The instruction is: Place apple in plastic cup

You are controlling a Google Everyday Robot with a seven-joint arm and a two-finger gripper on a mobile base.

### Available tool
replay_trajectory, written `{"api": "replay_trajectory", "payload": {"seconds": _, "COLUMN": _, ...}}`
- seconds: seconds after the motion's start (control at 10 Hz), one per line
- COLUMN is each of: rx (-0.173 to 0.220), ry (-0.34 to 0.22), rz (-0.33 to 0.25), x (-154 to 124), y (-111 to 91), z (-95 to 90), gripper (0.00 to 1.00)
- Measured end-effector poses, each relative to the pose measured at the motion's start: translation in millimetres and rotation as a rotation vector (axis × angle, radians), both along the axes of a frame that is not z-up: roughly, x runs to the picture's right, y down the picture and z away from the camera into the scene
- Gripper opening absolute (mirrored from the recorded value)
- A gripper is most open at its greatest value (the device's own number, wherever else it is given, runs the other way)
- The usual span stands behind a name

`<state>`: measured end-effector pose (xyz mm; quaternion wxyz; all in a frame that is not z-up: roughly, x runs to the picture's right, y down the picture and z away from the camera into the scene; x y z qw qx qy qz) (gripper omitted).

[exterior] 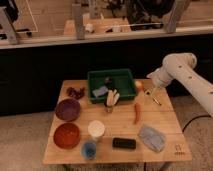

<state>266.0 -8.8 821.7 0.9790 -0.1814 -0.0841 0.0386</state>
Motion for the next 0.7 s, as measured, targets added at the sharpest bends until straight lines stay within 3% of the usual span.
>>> {"api": "replay_trajectory", "payload": {"seconds": 0.7, "rx": 0.055, "ry": 0.022, "rz": -0.046, "x": -3.5, "y": -11.1, "z": 82.2, "gripper": 0.80}}
